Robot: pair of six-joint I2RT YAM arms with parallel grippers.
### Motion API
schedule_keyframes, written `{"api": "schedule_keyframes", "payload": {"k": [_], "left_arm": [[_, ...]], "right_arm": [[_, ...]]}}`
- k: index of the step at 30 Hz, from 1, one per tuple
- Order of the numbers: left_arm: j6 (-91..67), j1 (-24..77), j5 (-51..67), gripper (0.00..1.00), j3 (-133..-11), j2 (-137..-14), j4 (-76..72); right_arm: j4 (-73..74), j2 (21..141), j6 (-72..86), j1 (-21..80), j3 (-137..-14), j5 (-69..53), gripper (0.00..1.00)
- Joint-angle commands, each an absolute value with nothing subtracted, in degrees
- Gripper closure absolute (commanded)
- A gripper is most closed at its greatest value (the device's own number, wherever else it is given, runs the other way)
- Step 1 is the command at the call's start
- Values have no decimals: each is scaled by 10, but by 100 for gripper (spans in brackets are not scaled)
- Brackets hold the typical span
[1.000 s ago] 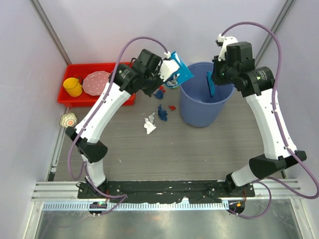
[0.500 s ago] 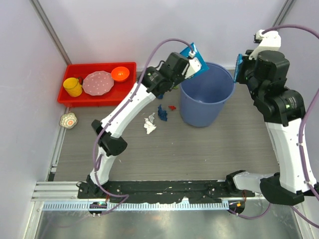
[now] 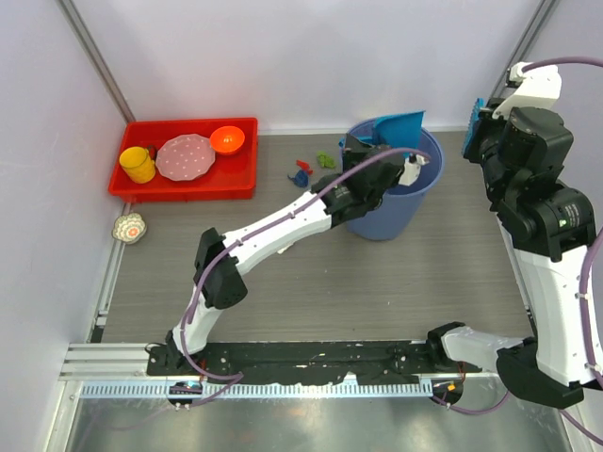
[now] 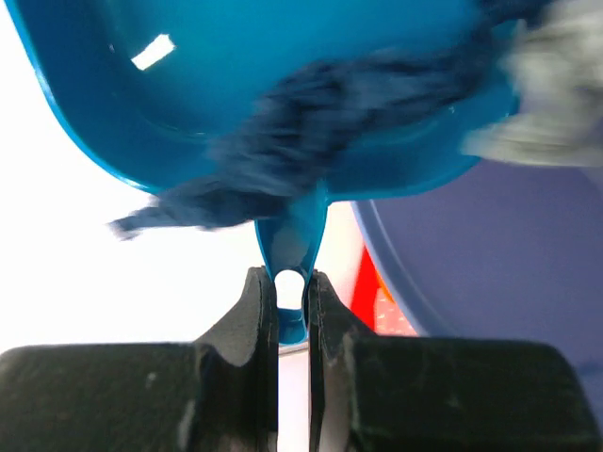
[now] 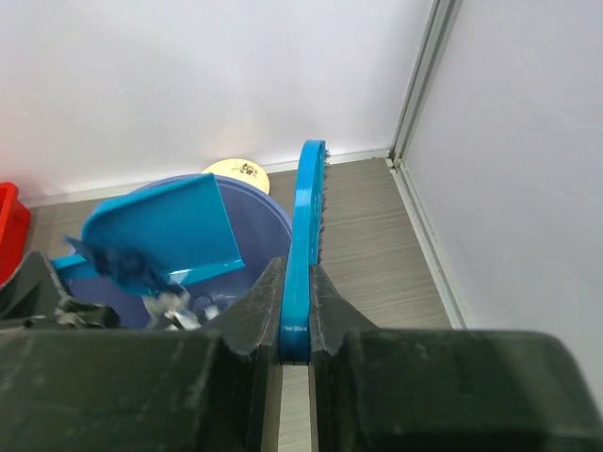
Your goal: Sweep away the paper scraps from the table
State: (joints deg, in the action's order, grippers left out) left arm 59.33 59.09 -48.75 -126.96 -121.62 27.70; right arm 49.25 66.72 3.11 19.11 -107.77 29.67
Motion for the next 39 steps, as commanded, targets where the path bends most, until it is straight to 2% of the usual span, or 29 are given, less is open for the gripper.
{"api": "schedule_keyframes", "payload": {"k": [1, 9, 14, 16, 20, 25, 29, 31, 34, 39], "left_arm": [[797, 595, -548, 100, -1202, -1162, 51], [948, 601, -555, 100, -1121, -1142, -141], [962, 601, -558, 100, -1107, -1128, -191], [875, 599, -566, 100, -1135, -1112, -124], [646, 575, -547, 100, -1237, -1076, 175], [428, 505, -440, 100, -1221, -978, 388], [267, 407, -319, 100, -1130, -899, 542], [246, 345, -274, 100, -1071, -855, 560], [239, 282, -214, 100, -909, -772, 592], [241, 200, -99, 100, -759, -696, 667]], "right_arm": [[460, 644, 21, 193, -1080, 330, 99], [461, 638, 15, 192, -1082, 323, 99], [465, 641, 14, 192, -1085, 291, 99], [461, 637, 11, 192, -1084, 266, 99], [447, 633, 7, 193, -1082, 204, 99], [405, 635, 22, 192, -1077, 75, 99], [360, 647, 51, 194, -1072, -17, 99], [345, 653, 61, 202, -1070, -59, 99], [312, 661, 80, 223, -1051, -101, 99], [301, 716, 53, 364, -1025, -68, 99]]}}
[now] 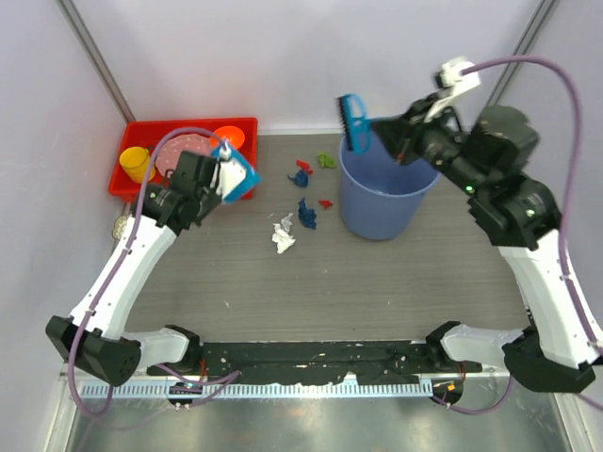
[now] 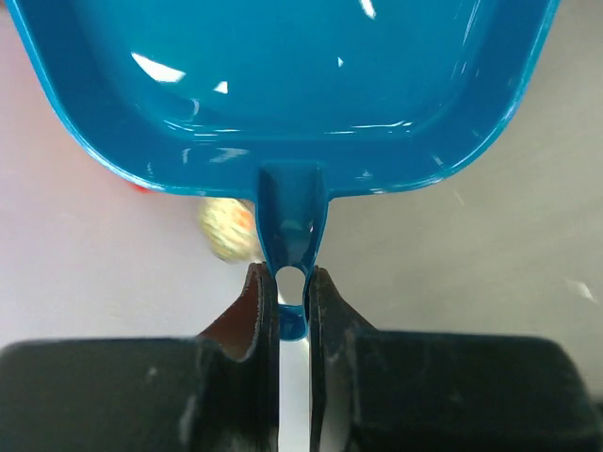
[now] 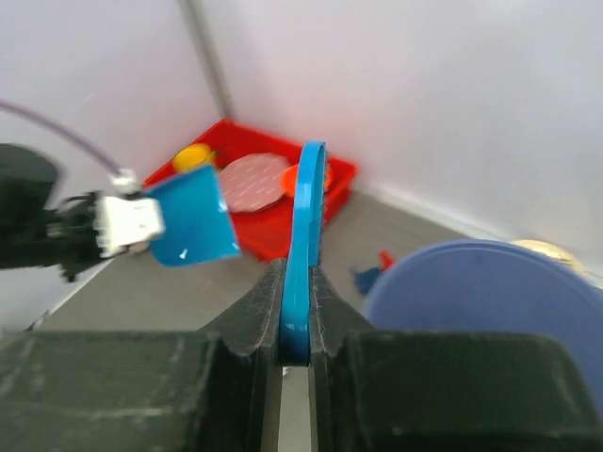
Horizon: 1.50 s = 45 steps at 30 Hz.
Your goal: Sweep away the paper scraps from the table
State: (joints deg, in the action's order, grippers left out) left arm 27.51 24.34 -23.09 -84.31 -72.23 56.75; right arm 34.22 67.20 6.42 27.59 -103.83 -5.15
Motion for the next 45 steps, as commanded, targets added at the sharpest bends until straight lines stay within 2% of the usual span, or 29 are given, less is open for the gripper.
{"api": "schedule_keyframes", "payload": {"k": [1, 6, 13, 18, 27, 37, 45], "left_arm": [[244, 183, -88, 100, -712, -691, 684], [256, 164, -41, 100, -600, -667, 713], [291, 163, 24, 100, -514, -685, 698], [291, 163, 29, 100, -507, -755, 680], [289, 170, 35, 100, -527, -822, 634], [277, 219, 16, 100, -547, -878, 592], [257, 242, 24, 100, -585, -936, 573]], "right_arm": [[306, 728, 41, 390, -1026, -33, 99], [346, 818, 16, 484, -1035, 47, 99], [302, 884, -17, 496, -963, 32, 99], [337, 975, -45, 497, -1006, 76, 99], [365, 1106, -88, 486, -1086, 69, 99], [367, 1145, -111, 483, -1076, 114, 99], [345, 1155, -91, 483, -1028, 55, 99]]}}
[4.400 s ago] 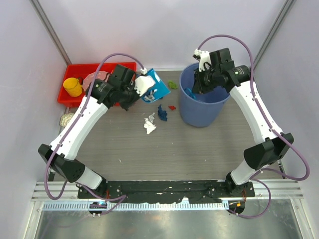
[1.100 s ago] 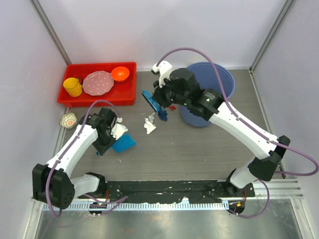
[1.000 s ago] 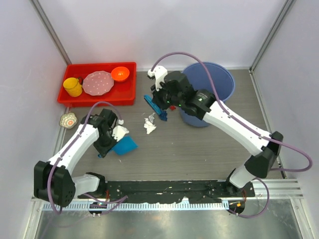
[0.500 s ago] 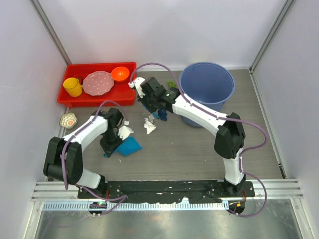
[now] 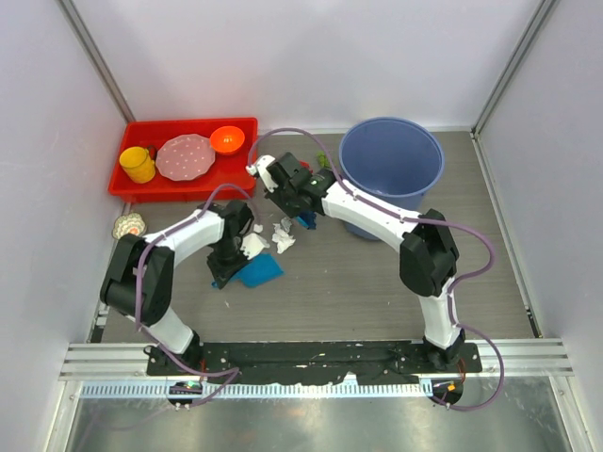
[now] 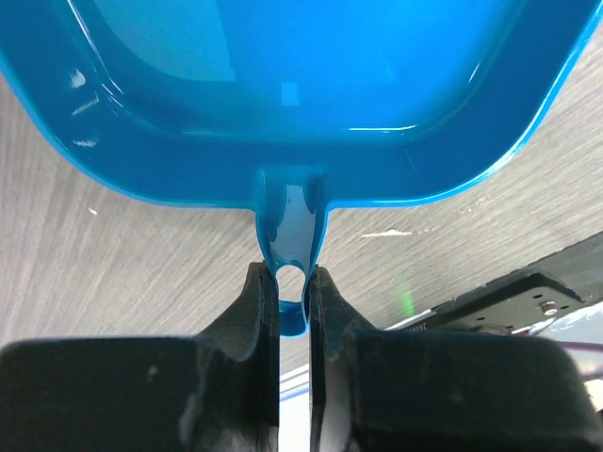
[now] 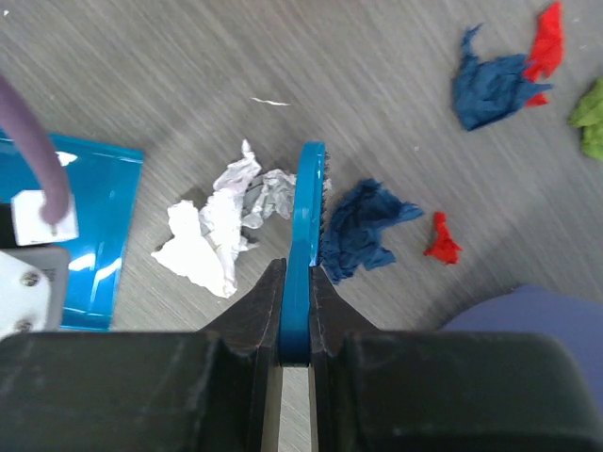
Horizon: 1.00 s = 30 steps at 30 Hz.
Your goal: Sweep away the paper scraps from the table
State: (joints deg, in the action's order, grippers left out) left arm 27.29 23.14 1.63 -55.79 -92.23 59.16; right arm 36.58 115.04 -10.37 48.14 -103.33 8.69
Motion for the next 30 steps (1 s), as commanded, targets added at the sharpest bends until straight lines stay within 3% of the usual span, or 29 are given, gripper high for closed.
{"api": "schedule_keyframes", "payload": {"k": [1, 16, 23, 30], "left_arm": [[257, 242, 25, 100, -587, -938, 572], [243, 241, 54, 100, -628, -979, 554], [243, 233, 95, 100, -640, -958, 553], [230, 221, 127, 100, -642, -925, 528]], "right_arm": [[346, 1154, -85, 483, -1025, 35, 99], [230, 1048, 142, 483, -905, -149, 99], [242, 1006, 145, 488, -903, -153, 99], [312, 956, 93, 488, -961, -23, 99]]}}
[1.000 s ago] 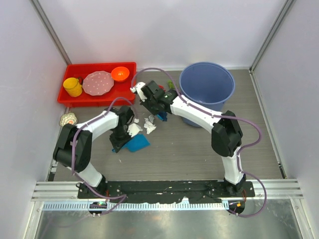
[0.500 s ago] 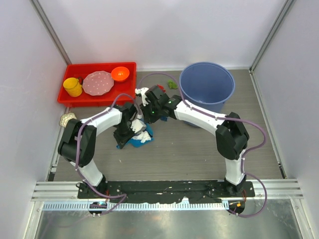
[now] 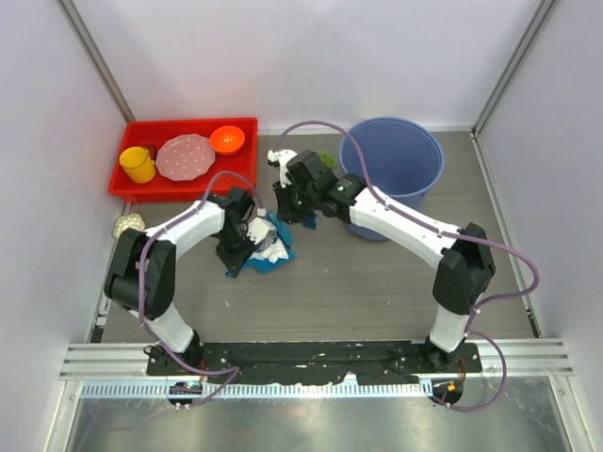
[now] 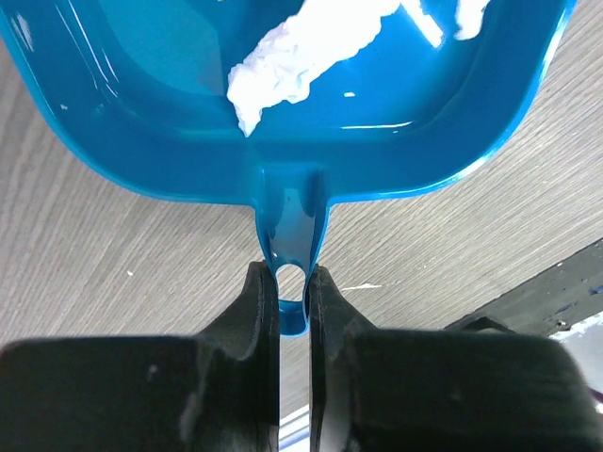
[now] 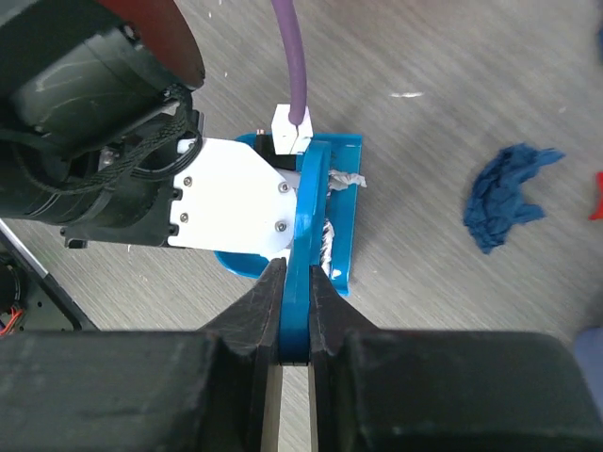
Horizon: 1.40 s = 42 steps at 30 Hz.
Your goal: Sweep away the paper scraps from the table
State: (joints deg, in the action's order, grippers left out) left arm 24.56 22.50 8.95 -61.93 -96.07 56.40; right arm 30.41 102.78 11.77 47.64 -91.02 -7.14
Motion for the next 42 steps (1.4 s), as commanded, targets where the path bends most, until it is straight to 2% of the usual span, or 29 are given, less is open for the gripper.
{"api": "schedule_keyframes", "payload": {"k": [1, 12, 20, 25, 28, 36, 42], "left_arm": [[229, 221, 127, 100, -642, -923, 529], [229, 210, 137, 100, -671, -873, 540], [224, 200, 89, 100, -761, -877, 563], [220, 199, 91, 100, -851, -903, 584], [208, 199, 89, 100, -921, -927, 598], [187, 203, 92, 100, -1105, -994, 642], [173, 240, 48, 100, -1221, -1035, 656]], "right_arm": [[317, 950, 87, 488, -971, 29, 99], [363, 845, 39, 484, -977, 211, 99], [388, 714, 4, 485, -907, 78, 99], [370, 621, -26, 485, -788, -69, 99], [367, 582, -25, 485, -728, -111, 99], [347, 546, -1, 485, -608, -119, 99], [323, 563, 21, 485, -552, -100, 99]]}}
